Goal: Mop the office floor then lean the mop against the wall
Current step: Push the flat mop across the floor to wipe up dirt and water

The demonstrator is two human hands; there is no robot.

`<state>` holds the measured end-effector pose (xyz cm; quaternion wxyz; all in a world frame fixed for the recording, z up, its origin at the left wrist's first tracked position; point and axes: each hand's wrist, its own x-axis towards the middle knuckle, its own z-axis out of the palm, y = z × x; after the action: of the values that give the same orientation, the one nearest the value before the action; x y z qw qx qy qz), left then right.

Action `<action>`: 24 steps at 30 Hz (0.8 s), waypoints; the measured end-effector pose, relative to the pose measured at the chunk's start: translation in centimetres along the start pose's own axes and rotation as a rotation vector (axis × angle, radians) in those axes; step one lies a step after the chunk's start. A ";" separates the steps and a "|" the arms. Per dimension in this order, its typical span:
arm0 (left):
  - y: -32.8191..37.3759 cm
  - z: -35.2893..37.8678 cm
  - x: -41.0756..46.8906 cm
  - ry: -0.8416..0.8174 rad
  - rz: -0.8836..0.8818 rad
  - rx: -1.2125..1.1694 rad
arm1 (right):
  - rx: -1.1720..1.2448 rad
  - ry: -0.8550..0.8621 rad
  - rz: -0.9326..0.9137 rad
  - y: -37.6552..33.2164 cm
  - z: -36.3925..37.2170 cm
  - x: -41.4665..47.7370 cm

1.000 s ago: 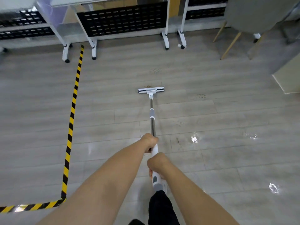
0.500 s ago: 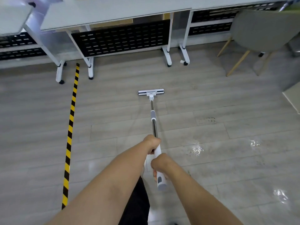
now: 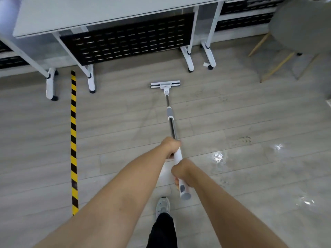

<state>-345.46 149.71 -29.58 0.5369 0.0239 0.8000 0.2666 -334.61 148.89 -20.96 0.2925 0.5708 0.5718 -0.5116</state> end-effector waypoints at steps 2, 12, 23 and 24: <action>0.0 0.2 0.8 -0.019 -0.009 0.014 | -0.017 0.015 0.032 0.1 0.1 1.2; -4.8 6.2 -1.9 -0.046 -0.060 -0.030 | -0.130 0.047 0.020 8.5 2.0 1.5; -18.2 17.9 -16.3 -0.128 -0.093 -0.033 | -0.161 0.013 -0.054 29.0 5.5 -9.6; -19.6 19.1 -17.9 -0.141 -0.095 -0.038 | -0.180 0.012 -0.063 31.2 5.9 -10.7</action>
<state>-316.41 134.79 -28.61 0.6042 -0.0055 0.7554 0.2535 -304.48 134.21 -20.75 0.3231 0.5268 0.6349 -0.4637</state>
